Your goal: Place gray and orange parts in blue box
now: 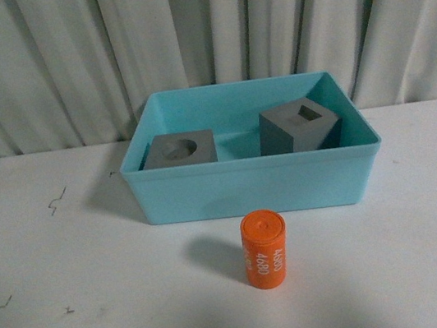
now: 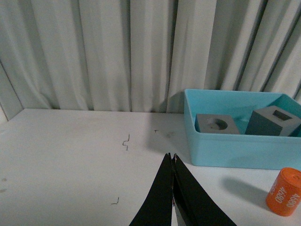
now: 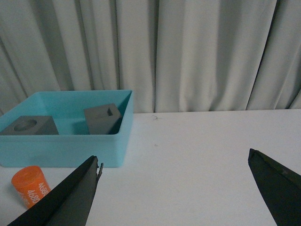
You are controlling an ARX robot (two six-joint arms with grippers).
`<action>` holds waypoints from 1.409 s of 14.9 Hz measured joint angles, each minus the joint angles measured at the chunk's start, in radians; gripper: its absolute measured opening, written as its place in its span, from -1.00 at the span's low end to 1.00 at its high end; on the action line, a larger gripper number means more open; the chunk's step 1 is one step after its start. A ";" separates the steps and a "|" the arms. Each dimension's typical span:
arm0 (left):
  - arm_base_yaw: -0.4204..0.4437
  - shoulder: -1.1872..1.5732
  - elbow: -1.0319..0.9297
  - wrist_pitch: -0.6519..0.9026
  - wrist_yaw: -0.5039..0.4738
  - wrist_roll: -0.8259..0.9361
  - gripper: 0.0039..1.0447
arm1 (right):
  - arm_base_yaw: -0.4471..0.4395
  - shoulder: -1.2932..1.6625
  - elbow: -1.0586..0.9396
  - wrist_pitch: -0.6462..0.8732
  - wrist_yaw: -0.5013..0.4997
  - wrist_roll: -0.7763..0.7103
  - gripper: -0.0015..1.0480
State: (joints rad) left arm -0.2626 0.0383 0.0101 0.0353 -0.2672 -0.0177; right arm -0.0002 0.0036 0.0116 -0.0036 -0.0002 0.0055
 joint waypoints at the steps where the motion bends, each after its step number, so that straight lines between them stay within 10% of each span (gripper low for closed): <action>1: 0.035 -0.008 0.000 -0.014 0.034 0.000 -0.97 | 0.000 0.000 0.000 0.000 0.000 0.000 0.87; 6: 0.269 -0.032 0.000 -0.038 0.254 0.001 -0.97 | 0.000 0.000 0.000 0.000 0.000 0.000 0.87; 17: 0.262 -0.032 0.000 -0.039 0.267 0.000 -0.94 | 0.000 0.000 0.000 0.000 0.000 0.000 0.87; 21: 0.262 -0.032 0.000 -0.039 0.267 0.000 -0.11 | 0.000 0.000 0.000 0.000 0.000 0.000 0.87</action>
State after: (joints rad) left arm -0.0010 0.0063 0.0101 -0.0036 -0.0002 -0.0174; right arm -0.0002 0.0036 0.0116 -0.0032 0.0002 0.0055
